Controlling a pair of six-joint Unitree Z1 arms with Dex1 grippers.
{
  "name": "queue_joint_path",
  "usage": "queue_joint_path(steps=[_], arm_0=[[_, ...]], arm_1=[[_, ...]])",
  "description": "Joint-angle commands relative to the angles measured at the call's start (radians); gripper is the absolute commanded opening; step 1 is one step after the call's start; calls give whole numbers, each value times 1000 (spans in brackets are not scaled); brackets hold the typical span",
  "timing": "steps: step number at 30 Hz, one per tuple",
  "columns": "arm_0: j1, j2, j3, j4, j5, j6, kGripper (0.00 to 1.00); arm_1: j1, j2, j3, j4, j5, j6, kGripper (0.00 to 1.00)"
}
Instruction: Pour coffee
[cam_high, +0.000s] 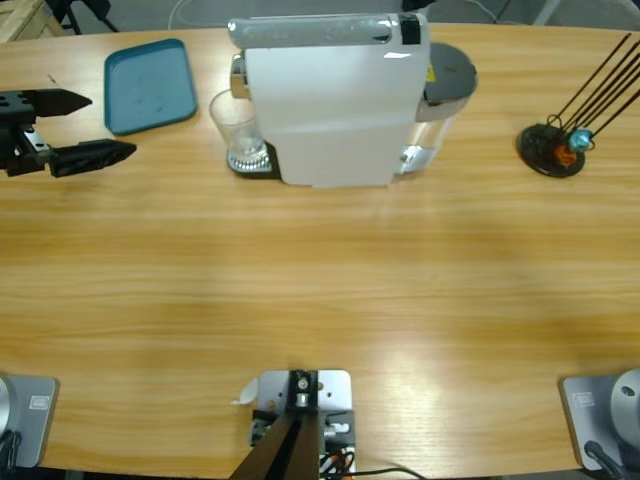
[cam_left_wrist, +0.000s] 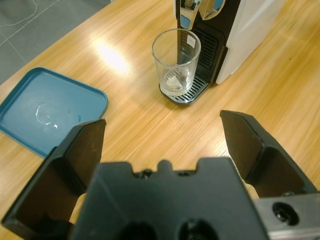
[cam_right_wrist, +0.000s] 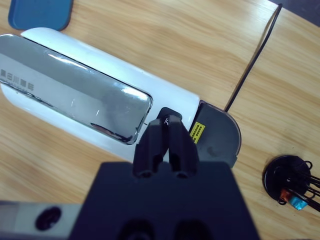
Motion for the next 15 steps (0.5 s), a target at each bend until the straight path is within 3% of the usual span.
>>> queue_joint_path(steps=[1, 15], arm_0=[[-8, 39, 43, -11, -16, -6, 1000], [-8, 46, 47, -15, -21, -7, 1000]], arm_1=[[-17, 57, 19, 8, -5, 14, 0], [-17, 44, 135, -23, 9, 36, 0]])
